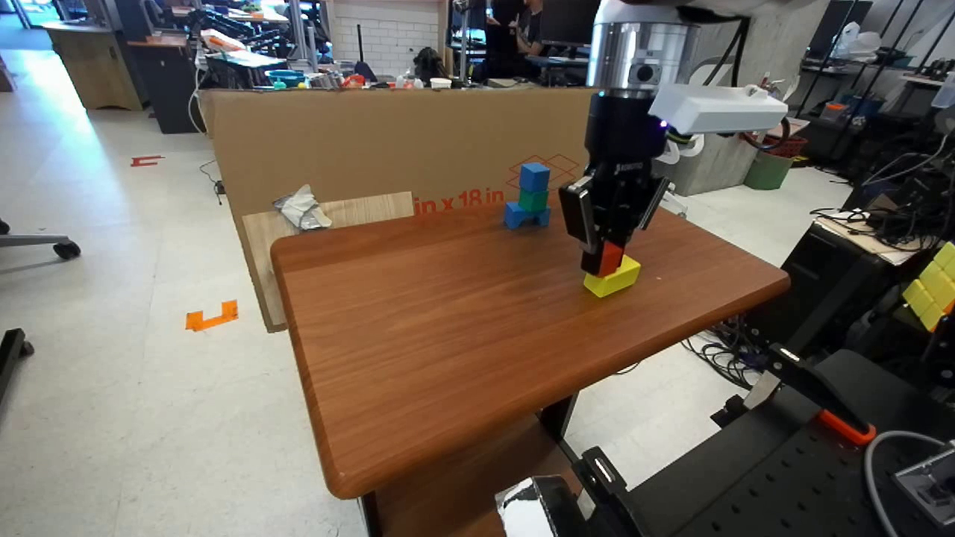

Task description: Move the orange cube to the table

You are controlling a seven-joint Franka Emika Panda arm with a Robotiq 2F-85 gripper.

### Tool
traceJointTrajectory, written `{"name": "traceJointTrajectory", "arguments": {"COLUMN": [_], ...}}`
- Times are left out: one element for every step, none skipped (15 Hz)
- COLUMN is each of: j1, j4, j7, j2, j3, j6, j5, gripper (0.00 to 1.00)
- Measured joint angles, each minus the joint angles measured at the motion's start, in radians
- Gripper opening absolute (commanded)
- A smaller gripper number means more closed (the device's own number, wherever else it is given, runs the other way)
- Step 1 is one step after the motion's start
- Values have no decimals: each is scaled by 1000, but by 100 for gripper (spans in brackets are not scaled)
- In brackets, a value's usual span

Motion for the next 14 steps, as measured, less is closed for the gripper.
{"name": "traceJointTrajectory", "arguments": {"j1": [3,9,18,28,38,47,54,59,60,60,58,56,52,48], "j4": [-1,-2,-2,-1,0,3,6,10,15,19,22,25,29,33], "j7": [1,5,15,29,48,68,87,101,110,116,119,119,119,119], "j2": [-3,-5,-7,-9,-10,-10,-10,-9,-8,-4,1,9,17,27], "j3": [12,23,32,39,44,48,50,51,51,51,49,46,44,44], "j6": [-3,-3,-2,2,11,17,18,18,18,18,18,19,19,19], "j5": [1,1,1,1,1,2,5,9,13,14,15,15,18,23], "gripper": [9,9,9,9,9,9,9,9,9,9,9,9,9,9]}}
